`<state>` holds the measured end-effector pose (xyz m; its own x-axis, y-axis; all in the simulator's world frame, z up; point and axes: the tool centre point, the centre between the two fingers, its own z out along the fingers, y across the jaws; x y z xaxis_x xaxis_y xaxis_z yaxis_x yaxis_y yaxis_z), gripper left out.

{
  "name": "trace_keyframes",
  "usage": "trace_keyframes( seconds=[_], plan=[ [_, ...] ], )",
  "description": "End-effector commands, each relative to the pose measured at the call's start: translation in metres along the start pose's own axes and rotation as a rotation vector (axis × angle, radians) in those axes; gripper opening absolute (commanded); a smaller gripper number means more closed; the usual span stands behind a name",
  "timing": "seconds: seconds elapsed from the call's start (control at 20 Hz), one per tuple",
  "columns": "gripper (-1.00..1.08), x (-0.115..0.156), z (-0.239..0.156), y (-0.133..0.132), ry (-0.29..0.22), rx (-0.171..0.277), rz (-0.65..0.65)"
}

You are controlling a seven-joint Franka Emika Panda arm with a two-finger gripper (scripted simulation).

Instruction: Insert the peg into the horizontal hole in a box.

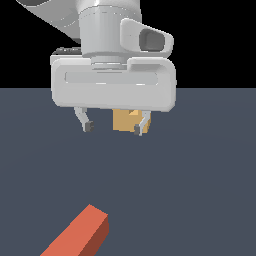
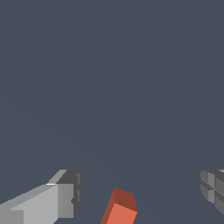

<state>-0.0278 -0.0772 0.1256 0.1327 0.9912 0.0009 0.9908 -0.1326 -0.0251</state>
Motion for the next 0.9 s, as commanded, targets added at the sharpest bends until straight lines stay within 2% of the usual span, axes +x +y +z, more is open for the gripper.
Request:
trace_keyframes(
  seconds=[0.0, 0.2, 0.4, 0.6, 0.85],
  plan=[
    [1.00, -0.048, 0.013, -0.004, -0.001, -0.005, 0.083],
    [1.00, -0.121, 0.032, -0.018, -0.002, -0.014, 0.209],
    [1.00, -0.169, 0.046, -0.033, -0.001, -0.020, 0.295],
    [1.00, -0.197, 0.055, -0.043, 0.001, -0.024, 0.346],
    [1.00, -0.209, 0.059, -0.048, 0.001, -0.025, 0.369]
  ],
)
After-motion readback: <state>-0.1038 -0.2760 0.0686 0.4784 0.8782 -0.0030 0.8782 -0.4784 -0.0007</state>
